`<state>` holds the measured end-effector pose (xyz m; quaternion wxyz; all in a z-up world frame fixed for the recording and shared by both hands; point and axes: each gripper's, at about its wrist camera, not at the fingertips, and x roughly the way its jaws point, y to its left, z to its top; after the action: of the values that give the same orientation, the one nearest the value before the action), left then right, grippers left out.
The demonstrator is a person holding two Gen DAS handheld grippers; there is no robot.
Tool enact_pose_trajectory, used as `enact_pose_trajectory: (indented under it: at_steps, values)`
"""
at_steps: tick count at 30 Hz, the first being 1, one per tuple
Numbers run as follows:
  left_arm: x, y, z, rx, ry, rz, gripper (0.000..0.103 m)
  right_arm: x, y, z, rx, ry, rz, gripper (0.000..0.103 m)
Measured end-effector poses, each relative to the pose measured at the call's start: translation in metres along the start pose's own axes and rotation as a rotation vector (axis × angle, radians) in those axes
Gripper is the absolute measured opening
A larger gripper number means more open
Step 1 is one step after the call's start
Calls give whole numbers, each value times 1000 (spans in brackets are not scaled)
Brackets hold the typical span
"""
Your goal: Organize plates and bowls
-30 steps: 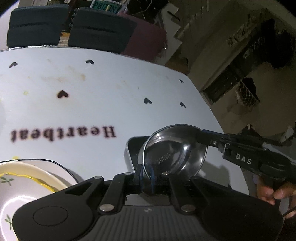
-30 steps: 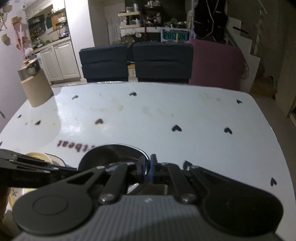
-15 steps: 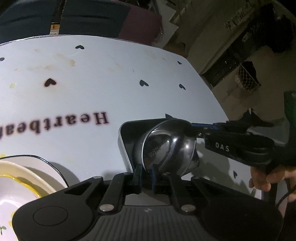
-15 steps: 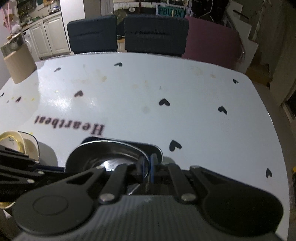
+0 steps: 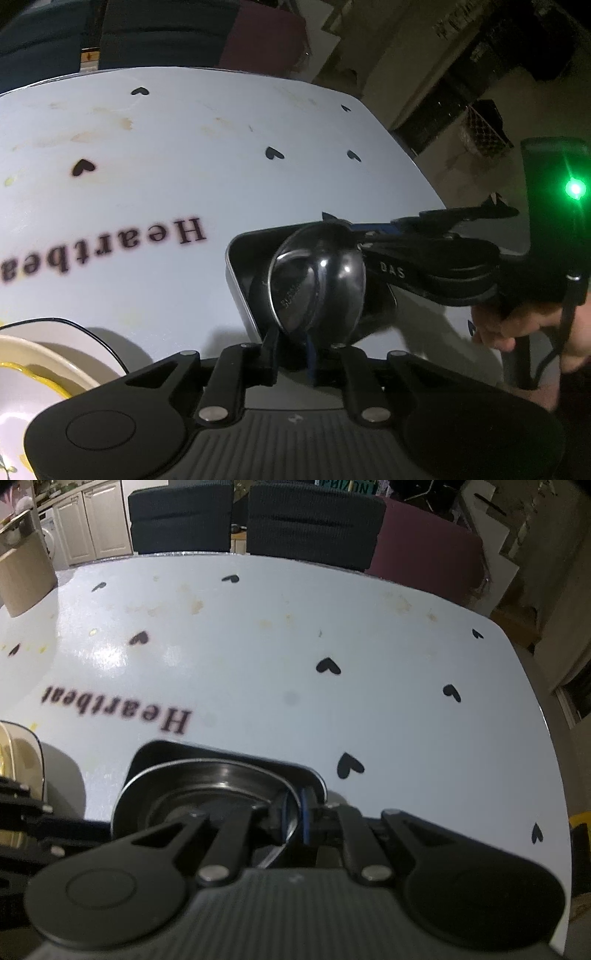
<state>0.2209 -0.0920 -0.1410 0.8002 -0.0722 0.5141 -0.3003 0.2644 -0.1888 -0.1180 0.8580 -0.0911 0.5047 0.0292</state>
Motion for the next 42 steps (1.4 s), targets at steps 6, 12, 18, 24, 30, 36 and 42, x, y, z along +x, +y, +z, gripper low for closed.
enact_pose_trajectory:
  at_steps: [6,12,18,24,30,36,42]
  values:
    - [-14,-4,3,19,-20,-5,28,-2,-6,-2,9,-35,9,18]
    - [-25,6,16,3,-95,50,28,-19,-29,-8,98,-84,67,18]
    - [-9,26,26,-48,-87,117,27,-17,-51,-24,157,-53,114,18]
    - [5,31,33,-59,-101,139,27,-7,-52,-33,128,-7,164,18]
    - [19,29,36,-30,-81,161,27,4,-50,-37,116,24,186,18]
    - [21,25,32,-14,-60,161,27,10,-55,-36,133,27,207,12]
    - [20,22,24,-16,-20,138,25,13,-59,-37,149,27,242,6]
